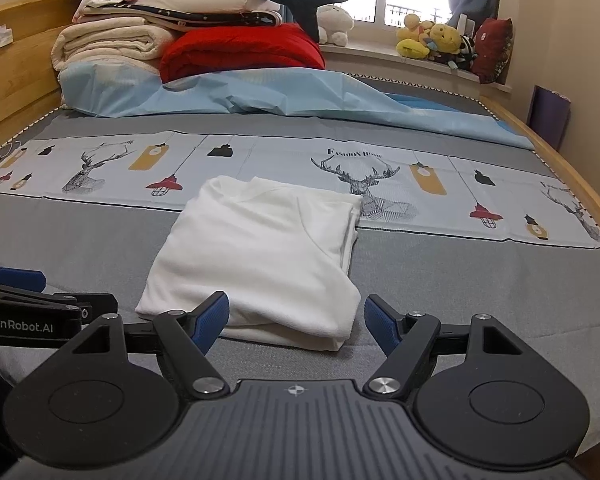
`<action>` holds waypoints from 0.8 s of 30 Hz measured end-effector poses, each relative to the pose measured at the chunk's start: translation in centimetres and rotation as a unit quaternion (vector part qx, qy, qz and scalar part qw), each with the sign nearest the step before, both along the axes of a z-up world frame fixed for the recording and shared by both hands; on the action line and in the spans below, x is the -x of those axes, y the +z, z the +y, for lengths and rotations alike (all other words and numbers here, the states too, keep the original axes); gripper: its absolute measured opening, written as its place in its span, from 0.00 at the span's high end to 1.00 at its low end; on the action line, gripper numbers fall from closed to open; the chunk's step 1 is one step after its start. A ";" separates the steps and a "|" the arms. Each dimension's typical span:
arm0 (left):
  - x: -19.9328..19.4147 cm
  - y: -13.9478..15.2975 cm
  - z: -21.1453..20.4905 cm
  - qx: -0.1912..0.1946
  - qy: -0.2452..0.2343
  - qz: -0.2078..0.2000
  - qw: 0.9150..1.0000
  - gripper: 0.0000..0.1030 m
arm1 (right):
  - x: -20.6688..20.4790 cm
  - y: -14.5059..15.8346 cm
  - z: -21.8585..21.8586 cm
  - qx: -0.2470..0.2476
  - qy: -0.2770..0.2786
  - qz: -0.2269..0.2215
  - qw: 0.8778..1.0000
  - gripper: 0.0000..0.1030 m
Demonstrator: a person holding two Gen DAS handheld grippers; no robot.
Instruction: Fold small clothes
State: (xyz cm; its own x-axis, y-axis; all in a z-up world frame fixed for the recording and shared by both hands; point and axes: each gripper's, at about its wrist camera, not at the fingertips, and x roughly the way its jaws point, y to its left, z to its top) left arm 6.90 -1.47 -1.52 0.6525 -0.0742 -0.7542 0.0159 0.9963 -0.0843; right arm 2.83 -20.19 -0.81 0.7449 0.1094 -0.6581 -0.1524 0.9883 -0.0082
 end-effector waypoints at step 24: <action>0.1 -0.1 -0.2 0.000 -0.007 -0.002 1.000 0.09 | 0.0 0.1 0.2 0.000 0.000 0.000 1.000 0.25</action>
